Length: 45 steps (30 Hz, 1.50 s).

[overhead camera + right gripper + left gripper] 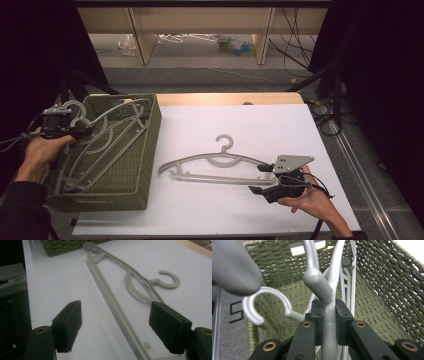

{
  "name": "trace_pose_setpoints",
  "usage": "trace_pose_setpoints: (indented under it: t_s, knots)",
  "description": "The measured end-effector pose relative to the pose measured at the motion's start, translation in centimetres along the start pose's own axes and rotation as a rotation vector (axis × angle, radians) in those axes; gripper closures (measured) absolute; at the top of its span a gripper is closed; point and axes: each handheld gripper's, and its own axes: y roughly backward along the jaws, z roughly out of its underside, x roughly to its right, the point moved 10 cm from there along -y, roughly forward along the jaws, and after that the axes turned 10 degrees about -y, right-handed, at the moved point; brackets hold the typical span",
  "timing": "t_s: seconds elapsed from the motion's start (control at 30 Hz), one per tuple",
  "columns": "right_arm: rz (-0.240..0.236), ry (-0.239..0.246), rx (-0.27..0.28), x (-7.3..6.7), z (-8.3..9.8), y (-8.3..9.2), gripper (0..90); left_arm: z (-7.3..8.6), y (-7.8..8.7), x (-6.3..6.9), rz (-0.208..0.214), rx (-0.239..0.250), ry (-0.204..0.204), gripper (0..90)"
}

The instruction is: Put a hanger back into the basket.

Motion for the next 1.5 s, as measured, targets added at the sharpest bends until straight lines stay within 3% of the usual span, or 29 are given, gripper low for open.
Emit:
trace_pose_setpoints:
  t_s: [0.13,0.27,0.33,0.37,0.43,0.47,0.57,0.6,0.73,0.77,0.8,0.83,0.9,0.97,1.1,1.2,1.23,1.3,1.5]
  knots:
    - [0.0,0.002,0.0,0.0,0.0,0.0,27.3,0.3,-1.1,0.6,0.0,-0.039,-0.029,79.5]
    - [0.0,0.003,0.004,0.0,0.0,0.1,27.3,0.7,-2.5,1.1,-0.012,-0.065,-0.031,79.3]
    - [0.001,0.001,0.006,0.0,0.0,0.1,27.2,0.9,-3.3,1.3,-0.023,-0.057,-0.01,79.1]
    - [0.0,0.0,0.003,0.0,0.0,0.1,27.2,1.3,-3.2,1.3,-0.018,-0.098,-0.007,78.8]
    - [0.001,0.002,0.003,0.0,0.0,0.1,27.3,1.7,-3.6,1.3,-0.033,-0.111,-0.01,78.2]
    - [-0.001,0.001,0.006,0.0,0.0,0.1,27.2,2.1,-3.6,1.1,-0.051,-0.146,-0.035,76.8]
    - [-0.001,0.0,0.005,0.0,0.0,0.1,27.2,2.5,-3.3,0.8,-0.068,-0.153,-0.016,72.9]
    - [0.002,-0.001,0.002,0.1,0.1,0.1,27.2,2.4,-2.8,0.5,-0.077,-0.124,0.017,72.6]
    - [0.003,0.0,0.004,0.1,0.1,0.1,27.2,1.9,-1.8,0.6,-0.09,-0.079,0.018,72.5]
    - [0.003,0.0,0.005,0.1,0.1,0.1,27.2,1.4,-1.3,0.8,-0.091,-0.05,0.02,71.3]
    - [0.001,0.0,0.006,0.1,0.0,0.1,26.9,0.4,-0.3,1.6,-0.08,0.02,0.042,67.3]
    - [0.001,0.0,0.006,0.1,0.0,0.1,26.9,0.4,-0.3,1.6,-0.08,0.02,0.042,65.3]
    - [0.01,-0.001,0.015,0.4,0.0,0.2,25.6,-0.6,0.9,2.5,-0.07,0.088,0.043,62.7]
    - [0.022,-0.012,0.027,0.7,0.0,0.4,25.6,-1.7,1.8,3.9,-0.049,0.167,0.061,54.2]
    - [0.03,-0.023,0.038,0.9,-0.1,0.3,25.4,-2.7,3.3,6.4,-0.041,0.241,0.035,44.3]
    - [0.039,-0.03,0.042,1.0,0.0,0.4,25.2,-3.0,4.2,8.4,-0.032,0.283,0.005,40.3]
    - [0.046,-0.036,0.045,1.1,0.0,0.4,25.1,-3.1,4.8,10.1,-0.013,0.305,-0.025,38.2]
    - [0.047,-0.039,0.047,1.2,-0.1,0.4,25.0,-3.1,5.1,10.8,-0.011,0.31,-0.035,38.1]
    - [0.049,-0.043,0.051,1.2,0.0,0.4,24.9,-3.5,6.4,14.7,0.069,0.382,-0.037,36.3]
